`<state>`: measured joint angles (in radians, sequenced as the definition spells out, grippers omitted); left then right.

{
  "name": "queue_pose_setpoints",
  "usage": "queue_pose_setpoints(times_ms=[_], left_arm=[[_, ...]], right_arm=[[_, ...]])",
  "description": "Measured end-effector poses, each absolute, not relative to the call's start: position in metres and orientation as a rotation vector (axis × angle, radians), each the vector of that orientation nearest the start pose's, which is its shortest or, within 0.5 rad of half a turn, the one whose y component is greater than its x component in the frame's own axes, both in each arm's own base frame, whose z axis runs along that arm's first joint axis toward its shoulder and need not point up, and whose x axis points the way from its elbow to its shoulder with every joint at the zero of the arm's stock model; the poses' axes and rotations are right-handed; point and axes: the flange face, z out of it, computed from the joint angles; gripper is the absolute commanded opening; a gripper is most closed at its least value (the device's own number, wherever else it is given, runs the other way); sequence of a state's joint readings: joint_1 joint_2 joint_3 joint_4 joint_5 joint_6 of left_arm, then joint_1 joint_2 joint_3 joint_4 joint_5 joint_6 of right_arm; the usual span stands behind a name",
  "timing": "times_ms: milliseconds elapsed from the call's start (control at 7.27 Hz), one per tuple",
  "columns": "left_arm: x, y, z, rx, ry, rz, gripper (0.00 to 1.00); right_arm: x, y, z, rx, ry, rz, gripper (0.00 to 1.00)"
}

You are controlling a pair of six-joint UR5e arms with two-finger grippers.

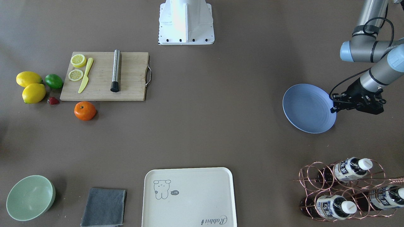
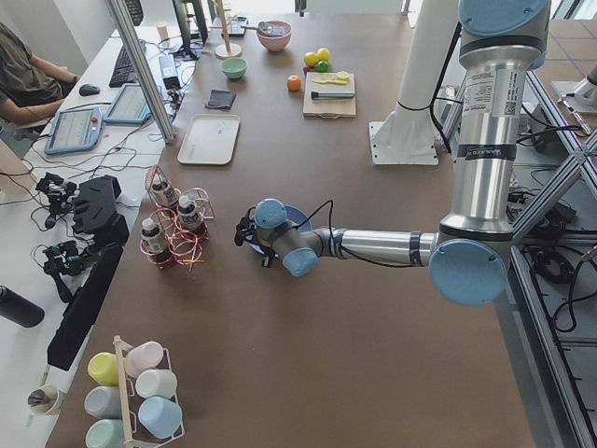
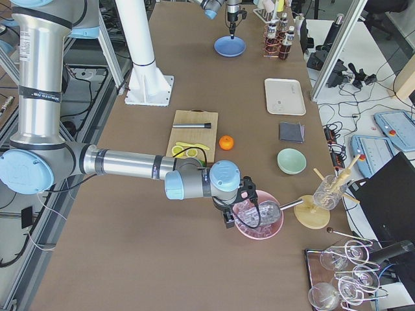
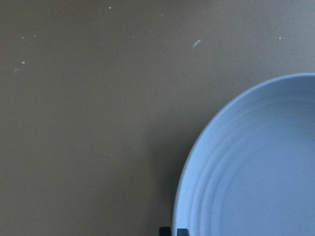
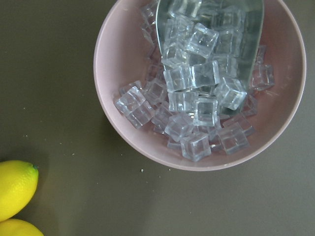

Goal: Pick orange to plate
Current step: 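Push the blue plate inward with the left gripper while the right arm approaches the orange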

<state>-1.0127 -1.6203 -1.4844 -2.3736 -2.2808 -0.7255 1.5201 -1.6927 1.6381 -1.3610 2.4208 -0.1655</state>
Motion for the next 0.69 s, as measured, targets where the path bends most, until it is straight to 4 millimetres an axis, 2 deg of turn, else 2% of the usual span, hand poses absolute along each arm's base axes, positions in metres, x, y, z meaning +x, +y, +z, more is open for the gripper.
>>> queue_pose_setpoints(times_ms=[138, 275, 413, 550, 688], left_arm=[[0.235, -0.503, 0.552, 0.171, 0.986, 0.064, 0.0], [0.244, -0.509, 0.511, 0.173, 0.981, 0.026, 0.0], [0.257, -0.503, 0.464, 0.159, 0.984, 0.004, 0.0], [0.279, -0.49, 0.415, 0.123, 1.004, -0.026, 0.0], [0.319, -0.473, 0.372, 0.087, 1.027, -0.06, 0.0]], right_arm=[[0.02, -0.456, 0.629, 0.197, -0.856, -0.25, 1.0], [-0.004, -0.46, 0.598, 0.188, -0.872, -0.228, 1.0], [-0.032, -0.461, 0.569, 0.169, -0.889, -0.205, 0.99], [-0.064, -0.46, 0.545, 0.154, -0.904, -0.181, 0.99], [-0.097, -0.459, 0.528, 0.151, -0.911, -0.157, 0.99]])
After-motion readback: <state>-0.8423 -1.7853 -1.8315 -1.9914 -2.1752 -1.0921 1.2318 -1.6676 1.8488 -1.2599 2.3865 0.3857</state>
